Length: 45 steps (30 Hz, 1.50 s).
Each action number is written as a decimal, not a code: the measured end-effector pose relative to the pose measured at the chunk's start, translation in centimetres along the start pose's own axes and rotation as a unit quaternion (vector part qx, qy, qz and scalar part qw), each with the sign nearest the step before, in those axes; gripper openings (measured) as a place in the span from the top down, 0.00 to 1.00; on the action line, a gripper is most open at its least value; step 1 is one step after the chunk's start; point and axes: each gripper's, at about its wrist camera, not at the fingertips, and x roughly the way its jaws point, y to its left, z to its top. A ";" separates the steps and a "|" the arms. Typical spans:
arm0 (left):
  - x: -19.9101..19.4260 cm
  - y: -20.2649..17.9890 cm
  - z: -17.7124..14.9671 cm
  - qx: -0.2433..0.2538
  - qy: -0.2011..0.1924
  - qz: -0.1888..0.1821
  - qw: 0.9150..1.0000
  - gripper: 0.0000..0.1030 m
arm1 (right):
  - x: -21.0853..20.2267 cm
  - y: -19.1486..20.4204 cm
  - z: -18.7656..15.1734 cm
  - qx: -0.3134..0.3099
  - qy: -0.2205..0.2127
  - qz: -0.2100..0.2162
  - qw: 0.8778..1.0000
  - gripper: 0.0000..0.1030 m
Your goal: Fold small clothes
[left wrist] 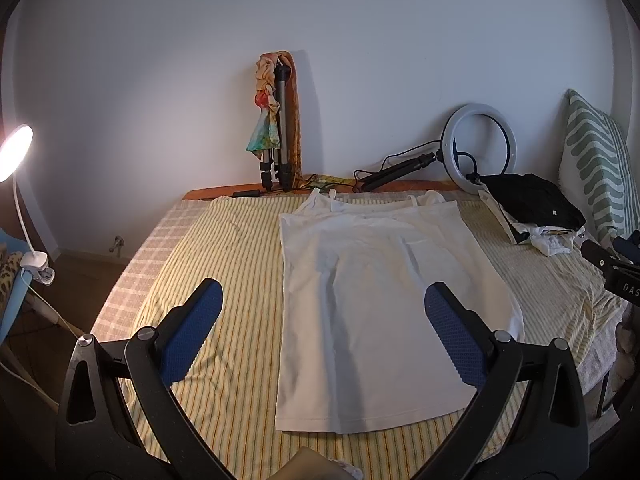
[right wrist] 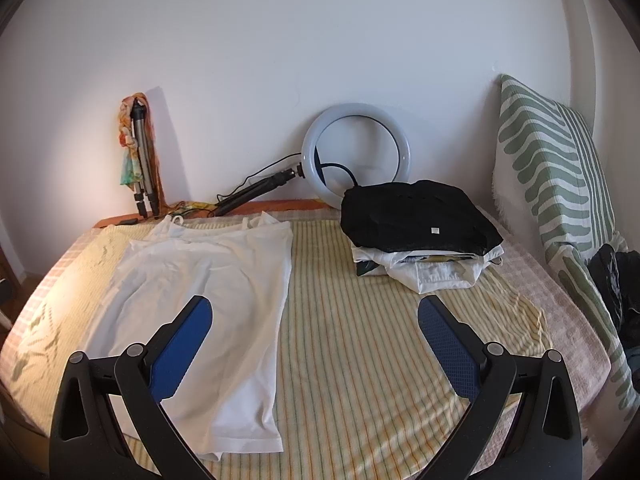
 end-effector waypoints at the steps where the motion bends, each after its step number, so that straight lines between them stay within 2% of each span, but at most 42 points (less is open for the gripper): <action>1: 0.1 0.0 0.0 0.000 0.001 0.000 1.000 0.00 | 0.0 0.0 0.0 0.001 0.000 0.001 1.000 0.01; 45: 0.2 1.0 -0.8 -0.005 0.004 0.009 1.000 0.00 | 0.1 0.4 -0.2 -0.001 0.001 0.002 1.000 0.01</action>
